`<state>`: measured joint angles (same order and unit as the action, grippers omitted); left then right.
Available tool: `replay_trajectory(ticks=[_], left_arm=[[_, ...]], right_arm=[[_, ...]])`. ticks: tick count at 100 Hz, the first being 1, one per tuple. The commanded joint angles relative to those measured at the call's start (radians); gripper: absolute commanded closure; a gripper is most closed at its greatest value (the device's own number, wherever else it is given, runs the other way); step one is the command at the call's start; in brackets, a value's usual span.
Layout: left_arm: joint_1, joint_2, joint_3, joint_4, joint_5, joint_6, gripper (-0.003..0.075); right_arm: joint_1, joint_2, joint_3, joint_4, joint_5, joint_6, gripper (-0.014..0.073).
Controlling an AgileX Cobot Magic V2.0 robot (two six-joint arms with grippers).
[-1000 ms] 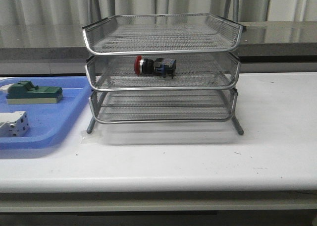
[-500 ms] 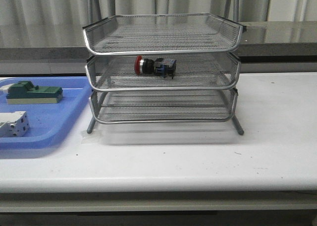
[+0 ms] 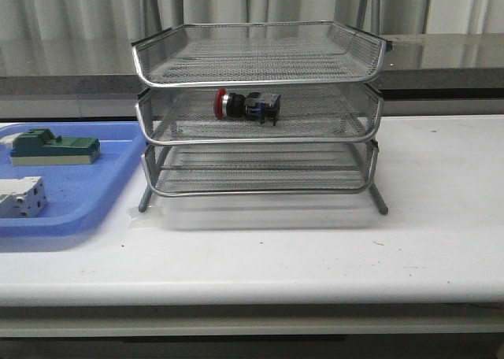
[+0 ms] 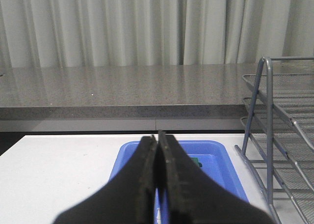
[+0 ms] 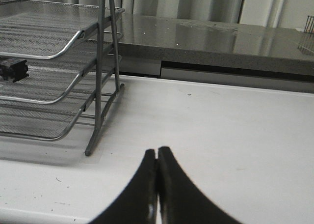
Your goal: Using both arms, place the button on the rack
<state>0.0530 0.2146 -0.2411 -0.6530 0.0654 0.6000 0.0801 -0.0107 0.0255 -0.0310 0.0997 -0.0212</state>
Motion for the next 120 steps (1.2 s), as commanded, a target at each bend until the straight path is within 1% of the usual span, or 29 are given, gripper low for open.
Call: replay_trajectory(ticks=[1, 78, 90, 95, 98, 99, 100, 102, 103, 104, 105, 106, 107, 110, 112, 113, 120], left_arm=[[0.002, 0.008, -0.028, -0.009, -0.065, -0.01, 0.0741], [0.002, 0.008, -0.028, -0.009, -0.065, -0.01, 0.0741], [0.002, 0.008, -0.026, 0.039, -0.065, -0.017, 0.0741], [0.002, 0.008, -0.024, 0.095, -0.065, -0.067, 0.0741], [0.0, 0.008, -0.021, 0.169, -0.06, -0.123, 0.0741], [-0.003, 0.008, -0.021, 0.206, -0.06, -0.18, 0.0741], [-0.003, 0.008, -0.021, 0.227, -0.06, -0.18, 0.0741], [-0.007, 0.008, -0.02, 0.271, -0.06, -0.246, 0.0741], [-0.01, 0.008, -0.02, 0.344, -0.06, -0.295, 0.0741], [-0.01, 0.008, -0.02, 0.344, -0.06, -0.32, 0.0741], [-0.013, 0.008, -0.018, 0.396, -0.06, -0.346, 0.0741], [-0.018, 0.008, -0.019, 0.448, -0.06, -0.422, 0.0741], [-0.018, 0.008, -0.019, 0.448, -0.06, -0.422, 0.0741], [-0.029, 0.008, -0.017, 0.572, -0.06, -0.54, 0.0741], [-0.034, 0.008, -0.017, 0.635, -0.065, -0.581, 0.0741], [-0.041, 0.008, -0.017, 0.671, -0.065, -0.634, 0.0741], [-0.064, 0.008, -0.009, 0.767, -0.065, -0.72, 0.0741]], right_arm=[[-0.005, -0.017, 0.003, -0.002, -0.085, -0.009, 0.0701], [-0.005, -0.017, 0.003, -0.002, -0.085, -0.009, 0.0701], [-0.005, -0.017, 0.003, -0.002, -0.085, -0.009, 0.0701], [-0.005, -0.017, 0.003, -0.002, -0.085, -0.009, 0.0701], [-0.005, -0.017, 0.003, -0.002, -0.085, -0.009, 0.0701], [-0.005, -0.017, 0.003, -0.002, -0.085, -0.009, 0.0701], [-0.005, -0.017, 0.003, -0.002, -0.085, -0.009, 0.0701], [-0.005, -0.017, 0.003, -0.002, -0.085, -0.009, 0.0701], [-0.005, -0.017, 0.003, -0.002, -0.085, -0.009, 0.0701], [-0.005, -0.017, 0.003, -0.002, -0.085, -0.009, 0.0701], [-0.005, -0.017, 0.003, -0.002, -0.085, -0.009, 0.0701], [-0.005, -0.017, 0.003, -0.002, -0.085, -0.009, 0.0701], [-0.005, -0.017, 0.003, -0.002, -0.085, -0.009, 0.0701], [-0.005, -0.017, 0.003, -0.002, -0.085, -0.009, 0.0701], [-0.005, -0.017, 0.003, -0.002, -0.085, -0.009, 0.0701], [-0.005, -0.017, 0.003, -0.002, -0.085, -0.009, 0.0701], [-0.005, -0.017, 0.003, -0.002, -0.085, -0.009, 0.0701]])
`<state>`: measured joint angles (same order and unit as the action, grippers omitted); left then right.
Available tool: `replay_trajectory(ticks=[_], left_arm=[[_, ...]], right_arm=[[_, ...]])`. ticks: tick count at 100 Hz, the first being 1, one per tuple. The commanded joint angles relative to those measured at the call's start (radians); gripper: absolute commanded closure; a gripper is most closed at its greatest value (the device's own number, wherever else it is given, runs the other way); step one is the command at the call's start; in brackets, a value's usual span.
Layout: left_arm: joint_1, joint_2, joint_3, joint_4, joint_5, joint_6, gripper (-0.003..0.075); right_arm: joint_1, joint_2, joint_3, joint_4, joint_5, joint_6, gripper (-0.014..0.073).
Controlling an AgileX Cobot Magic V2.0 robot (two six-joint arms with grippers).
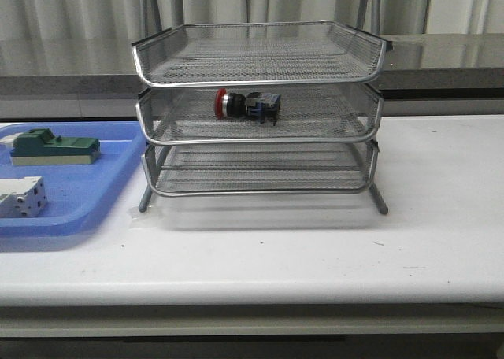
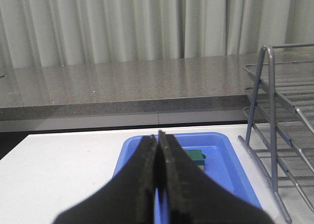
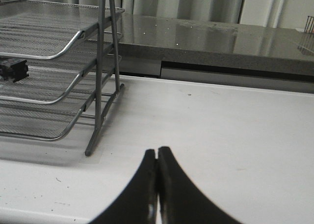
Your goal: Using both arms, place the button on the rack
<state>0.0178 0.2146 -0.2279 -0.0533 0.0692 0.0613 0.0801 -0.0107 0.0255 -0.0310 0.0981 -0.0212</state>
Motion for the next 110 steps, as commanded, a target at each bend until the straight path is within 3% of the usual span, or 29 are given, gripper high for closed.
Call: replay_trajectory(ticks=[1, 24, 46, 62, 77, 110], left_arm=[[-0.031, 0.008, -0.019, 0.172, -0.069, -0.186, 0.0741], [-0.083, -0.003, 0.071, 0.177, -0.091, -0.19, 0.0741], [-0.083, -0.066, 0.205, 0.177, -0.244, -0.19, 0.0741], [-0.079, -0.166, 0.265, 0.158, -0.244, -0.19, 0.0741], [-0.047, -0.247, 0.265, 0.158, -0.153, -0.19, 0.0741], [0.023, -0.25, 0.265, 0.105, -0.144, -0.19, 0.0741]], right_arm=[[-0.005, -0.017, 0.003, -0.002, -0.083, -0.009, 0.0701], [-0.005, -0.017, 0.003, -0.002, -0.083, -0.009, 0.0701], [-0.005, -0.017, 0.003, -0.002, -0.083, -0.009, 0.0701], [-0.005, -0.017, 0.003, -0.002, -0.083, -0.009, 0.0701], [-0.005, -0.017, 0.003, -0.002, -0.083, -0.009, 0.0701], [-0.005, -0.017, 0.003, -0.001, -0.083, -0.009, 0.0701]])
